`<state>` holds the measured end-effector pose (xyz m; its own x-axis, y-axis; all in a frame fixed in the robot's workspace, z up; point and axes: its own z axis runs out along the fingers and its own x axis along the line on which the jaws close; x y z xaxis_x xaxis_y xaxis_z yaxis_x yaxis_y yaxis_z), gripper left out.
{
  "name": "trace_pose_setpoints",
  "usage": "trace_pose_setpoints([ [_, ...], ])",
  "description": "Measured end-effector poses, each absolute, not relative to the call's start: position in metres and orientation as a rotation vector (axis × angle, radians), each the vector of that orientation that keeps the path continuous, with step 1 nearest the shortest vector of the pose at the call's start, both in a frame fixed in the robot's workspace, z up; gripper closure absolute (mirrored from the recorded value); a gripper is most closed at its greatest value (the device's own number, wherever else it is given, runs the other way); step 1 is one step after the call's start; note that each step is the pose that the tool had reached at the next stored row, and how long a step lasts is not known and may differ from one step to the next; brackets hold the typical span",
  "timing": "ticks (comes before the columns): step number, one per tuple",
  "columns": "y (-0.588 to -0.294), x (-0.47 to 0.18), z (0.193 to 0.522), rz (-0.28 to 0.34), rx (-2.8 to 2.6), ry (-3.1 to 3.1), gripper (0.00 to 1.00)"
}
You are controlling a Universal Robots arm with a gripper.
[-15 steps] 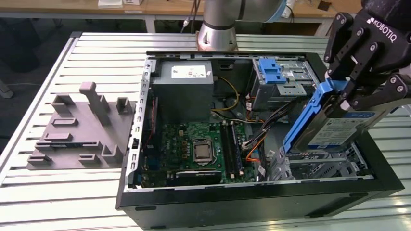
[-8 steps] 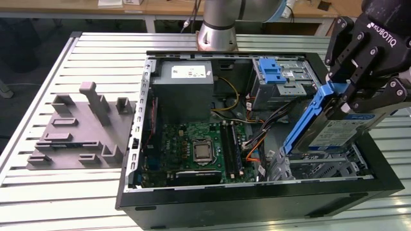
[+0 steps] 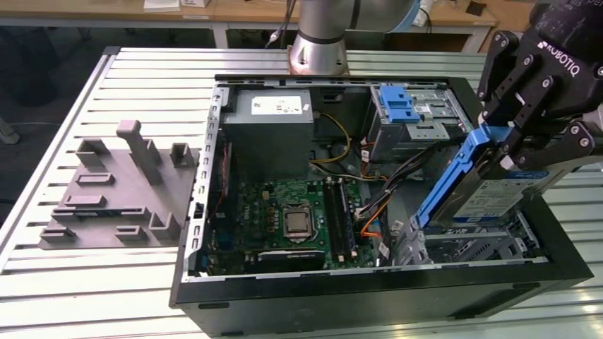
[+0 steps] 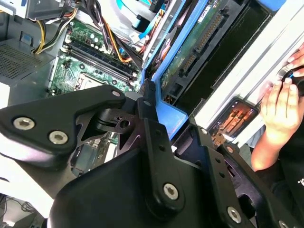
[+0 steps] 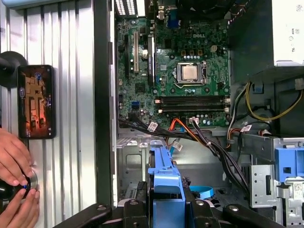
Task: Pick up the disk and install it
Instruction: 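Insert the disk into the insertion slot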
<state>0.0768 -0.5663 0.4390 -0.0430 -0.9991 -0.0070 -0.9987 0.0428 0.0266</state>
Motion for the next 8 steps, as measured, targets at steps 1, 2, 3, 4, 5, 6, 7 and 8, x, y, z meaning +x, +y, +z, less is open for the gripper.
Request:
trace_pose_setpoints([
  [1,-0.5665,0.0768,0.4383,-0.038,2.166,-2.257,0.64],
  [2,-0.5667,0.0768,0.4378,-0.038,2.170,-2.253,0.64],
  [3,-0.5670,0.0768,0.4373,-0.038,2.174,-2.249,0.64],
  [4,-0.5671,0.0768,0.4369,-0.038,2.178,-2.245,0.64],
  [5,-0.5671,0.0768,0.4365,-0.038,2.181,-2.242,0.64],
  [6,-0.5672,0.0769,0.4357,-0.038,2.182,-2.242,0.64],
  [7,-0.5672,0.0769,0.4350,-0.037,2.182,-2.241,0.64],
  [8,-0.5673,0.0769,0.4341,-0.038,2.182,-2.241,0.64],
])
